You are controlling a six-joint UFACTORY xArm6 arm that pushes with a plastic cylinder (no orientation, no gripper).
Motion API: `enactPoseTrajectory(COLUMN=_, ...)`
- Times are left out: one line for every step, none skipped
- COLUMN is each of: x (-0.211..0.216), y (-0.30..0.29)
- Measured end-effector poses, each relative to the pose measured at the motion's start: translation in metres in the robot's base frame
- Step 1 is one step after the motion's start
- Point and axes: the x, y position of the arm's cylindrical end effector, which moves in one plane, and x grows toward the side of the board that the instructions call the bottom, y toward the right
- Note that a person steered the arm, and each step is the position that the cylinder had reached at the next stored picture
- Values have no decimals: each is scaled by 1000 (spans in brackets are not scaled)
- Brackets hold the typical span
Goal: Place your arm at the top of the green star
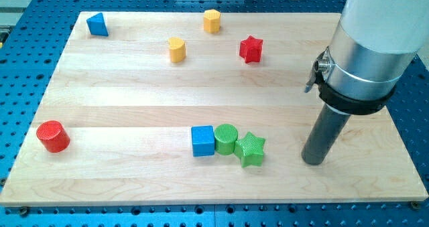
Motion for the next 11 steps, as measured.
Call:
enactPoseTrajectory(x=0, y=0)
enactPoseTrajectory(x=0, y=0)
enactPoseTrajectory(x=-24, y=-2)
enactPoseTrajectory(x=-98, y=-11)
enactPoseTrajectory(x=-131, y=-50)
enactPoseTrajectory(x=-131, y=-77)
enactPoseTrajectory(x=-130, y=-77)
enactPoseTrajectory(x=-122, y=-81)
enactPoseTrajectory(x=-122, y=-81)
enactPoseTrajectory(x=-126, y=-88)
enactPoseTrajectory(x=-134, y=-89)
